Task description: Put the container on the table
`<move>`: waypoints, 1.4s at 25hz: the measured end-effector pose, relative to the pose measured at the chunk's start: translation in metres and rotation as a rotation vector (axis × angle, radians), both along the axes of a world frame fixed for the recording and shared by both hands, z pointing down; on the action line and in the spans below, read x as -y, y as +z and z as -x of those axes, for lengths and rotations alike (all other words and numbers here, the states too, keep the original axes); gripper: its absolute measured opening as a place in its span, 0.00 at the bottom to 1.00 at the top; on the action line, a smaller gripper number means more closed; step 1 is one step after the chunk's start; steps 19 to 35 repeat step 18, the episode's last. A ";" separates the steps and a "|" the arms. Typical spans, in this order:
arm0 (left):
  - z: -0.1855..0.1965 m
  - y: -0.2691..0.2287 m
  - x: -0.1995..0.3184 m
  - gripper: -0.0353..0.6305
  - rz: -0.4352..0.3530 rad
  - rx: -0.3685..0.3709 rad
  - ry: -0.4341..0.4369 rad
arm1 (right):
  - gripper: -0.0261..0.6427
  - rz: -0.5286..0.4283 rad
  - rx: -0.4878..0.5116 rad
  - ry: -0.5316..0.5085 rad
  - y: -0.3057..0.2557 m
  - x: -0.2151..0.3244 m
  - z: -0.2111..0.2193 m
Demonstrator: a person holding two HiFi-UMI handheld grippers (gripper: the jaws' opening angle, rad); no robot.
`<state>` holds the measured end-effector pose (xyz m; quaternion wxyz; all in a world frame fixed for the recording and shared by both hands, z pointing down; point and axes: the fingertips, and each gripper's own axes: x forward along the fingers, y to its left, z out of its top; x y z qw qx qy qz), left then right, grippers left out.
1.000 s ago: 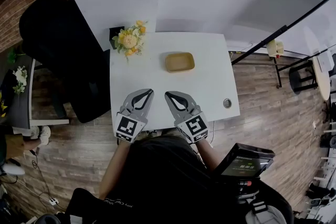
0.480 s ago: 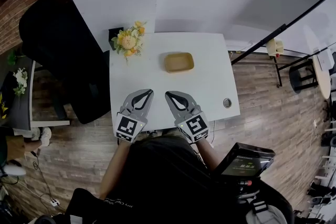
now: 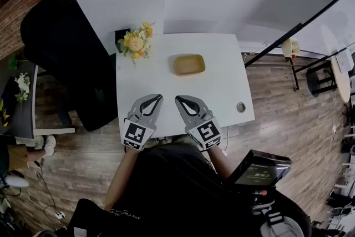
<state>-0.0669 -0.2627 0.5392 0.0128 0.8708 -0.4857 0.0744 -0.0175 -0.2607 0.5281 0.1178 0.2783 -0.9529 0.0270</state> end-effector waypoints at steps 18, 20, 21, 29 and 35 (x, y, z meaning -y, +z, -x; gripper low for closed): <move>-0.004 0.002 -0.003 0.06 0.006 0.004 0.007 | 0.06 0.015 -0.040 0.013 0.008 -0.002 -0.009; -0.004 0.002 -0.003 0.06 0.006 0.004 0.007 | 0.06 0.015 -0.040 0.013 0.008 -0.002 -0.009; -0.004 0.002 -0.003 0.06 0.006 0.004 0.007 | 0.06 0.015 -0.040 0.013 0.008 -0.002 -0.009; -0.004 0.002 -0.003 0.06 0.006 0.004 0.007 | 0.06 0.015 -0.040 0.013 0.008 -0.002 -0.009; -0.004 0.002 -0.003 0.06 0.006 0.004 0.007 | 0.06 0.015 -0.040 0.013 0.008 -0.002 -0.009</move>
